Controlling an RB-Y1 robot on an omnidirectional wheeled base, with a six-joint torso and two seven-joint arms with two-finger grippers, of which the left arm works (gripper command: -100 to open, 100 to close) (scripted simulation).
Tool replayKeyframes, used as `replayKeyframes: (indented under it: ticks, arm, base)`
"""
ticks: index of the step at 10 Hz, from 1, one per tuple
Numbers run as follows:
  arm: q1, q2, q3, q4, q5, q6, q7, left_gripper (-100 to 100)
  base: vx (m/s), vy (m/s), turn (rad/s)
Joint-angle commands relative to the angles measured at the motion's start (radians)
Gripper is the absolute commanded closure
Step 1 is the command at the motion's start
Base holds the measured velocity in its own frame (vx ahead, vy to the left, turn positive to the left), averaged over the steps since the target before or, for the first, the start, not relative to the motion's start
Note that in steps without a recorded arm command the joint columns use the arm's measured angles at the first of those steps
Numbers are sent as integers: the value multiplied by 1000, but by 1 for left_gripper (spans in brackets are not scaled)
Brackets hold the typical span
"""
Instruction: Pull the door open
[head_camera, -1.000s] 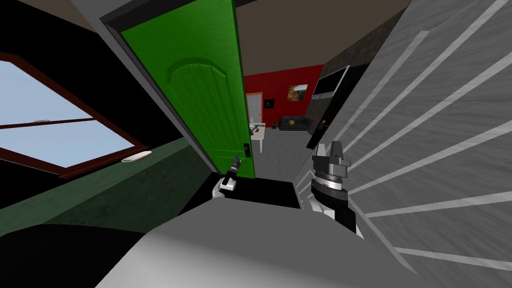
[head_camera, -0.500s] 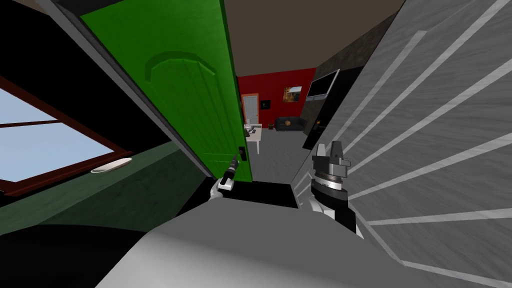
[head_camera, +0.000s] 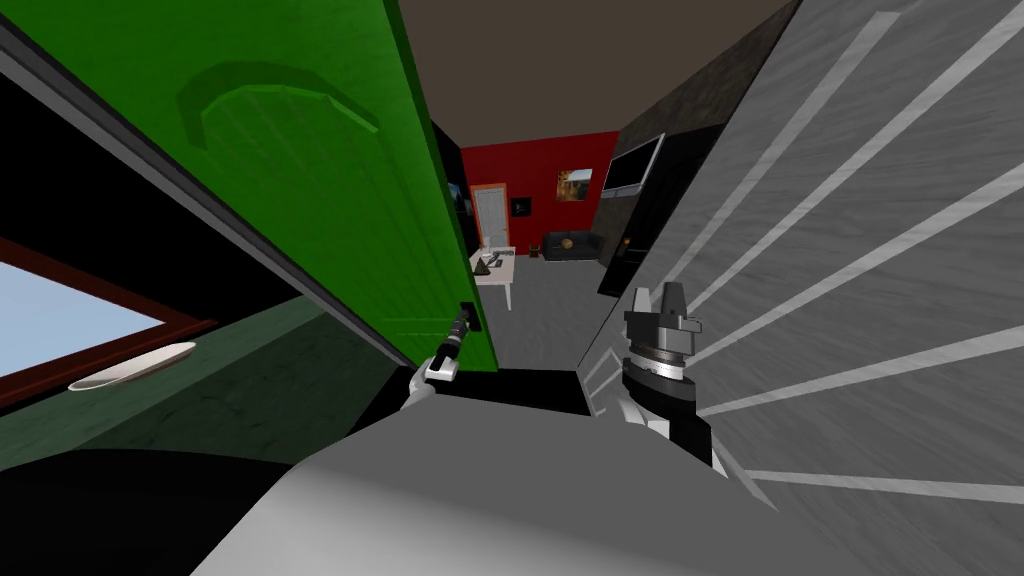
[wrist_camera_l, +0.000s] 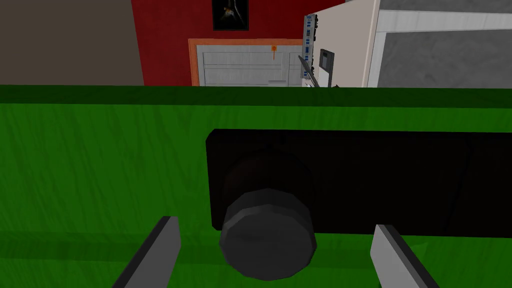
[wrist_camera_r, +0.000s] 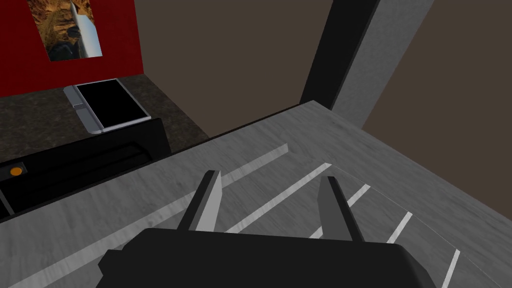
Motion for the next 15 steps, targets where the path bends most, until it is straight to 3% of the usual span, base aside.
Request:
replayKeyframes:
  ticks: [1,2,3,8,9,12,15]
  arm:
    - [-7,28,19,16,13,-4,18,-100]
    - [-3,19,12,11,8,-6,11,-100]
    - [-3,19,12,11,8,-6,11,100]
    - [-3,19,12,11,8,-6,11,100]
    - [6,34,0,7,9,-13,23,100]
    - [18,56,-17,0,12,-24,43,100]
    - [39,95,-47,-14,17,-45,77,100]
  base:
    - [172,-9,-168]
    - [71,7,-26]
    - [-13,-2,25]
    - [-12,-1,0]
    - [-80,39,-86]
    - [-153,68,-109]
    - [-204,88,-144]
